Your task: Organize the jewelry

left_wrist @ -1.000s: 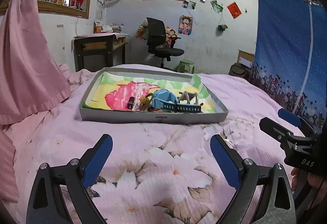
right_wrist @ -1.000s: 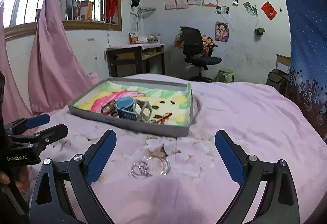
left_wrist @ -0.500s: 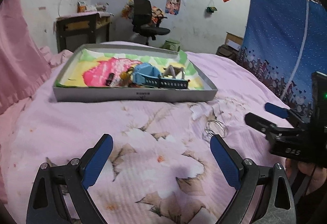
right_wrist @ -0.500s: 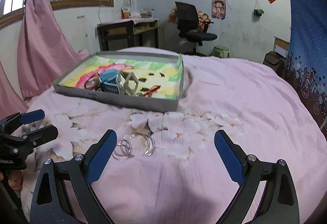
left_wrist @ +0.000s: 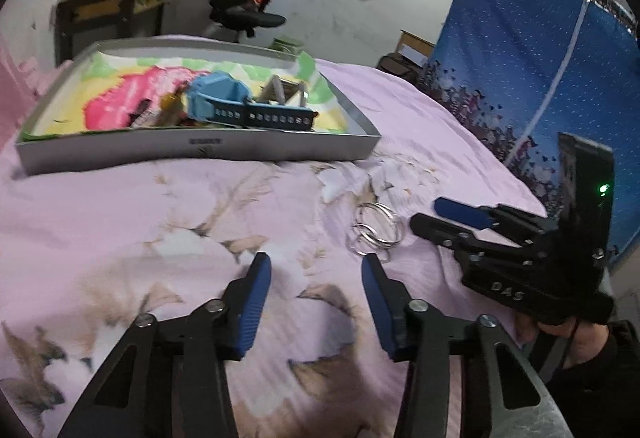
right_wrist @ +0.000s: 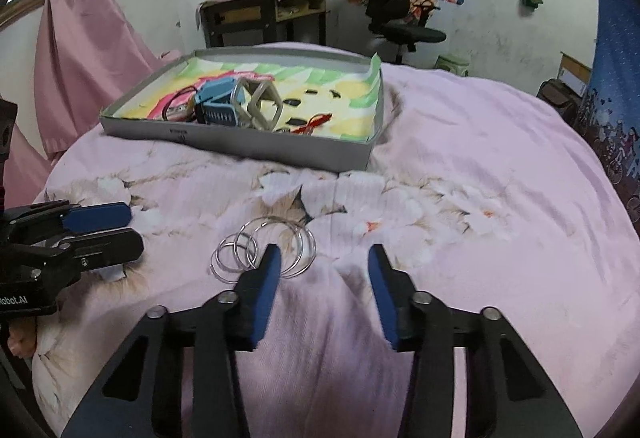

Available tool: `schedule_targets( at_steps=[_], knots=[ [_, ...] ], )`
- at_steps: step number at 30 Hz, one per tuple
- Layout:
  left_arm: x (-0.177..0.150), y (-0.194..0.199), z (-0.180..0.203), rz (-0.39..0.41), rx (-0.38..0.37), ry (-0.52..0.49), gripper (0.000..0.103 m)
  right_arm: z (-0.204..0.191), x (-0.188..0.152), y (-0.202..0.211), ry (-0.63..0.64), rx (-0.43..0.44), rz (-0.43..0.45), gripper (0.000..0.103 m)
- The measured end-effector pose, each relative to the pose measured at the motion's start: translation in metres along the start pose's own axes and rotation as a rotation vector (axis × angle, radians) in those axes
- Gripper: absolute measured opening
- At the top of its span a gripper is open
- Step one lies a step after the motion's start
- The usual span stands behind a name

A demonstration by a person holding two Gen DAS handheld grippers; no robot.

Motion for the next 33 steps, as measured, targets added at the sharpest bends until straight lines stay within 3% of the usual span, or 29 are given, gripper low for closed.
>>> schedule_targets(
  at_steps=[6,15,27,33],
  knots=[
    [0.007,-0.015,0.002,-0.031,-0.063,0.033,0.041,-0.004,-0.001,-0.009,0.003,0.027,-0.025,0.025],
    [0.009,-0.029,0.005,-0.086,-0.04,0.04,0.034,-0.01,0.001,-0.025,0.013,0.059,-0.057,0.017],
    [0.009,-0.055,0.011,-0.183,-0.054,0.055,0.025,-0.013,0.002,-0.034,0.005,0.074,-0.073,0.017],
    [0.006,-0.067,0.013,-0.228,-0.043,0.049,0.012,-0.016,0.001,-0.04,0.009,0.077,-0.091,0.017]
  ],
)
Point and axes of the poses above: each gripper's, at about its wrist camera, not at the fingertips, and y roughly against the way its jaws point, z to its right, x to its top, the point moved 5 cm from there along -y, roughly the way its jaws point, and after that the axes turned 8 degrees about -x, right-handed, at the moved point
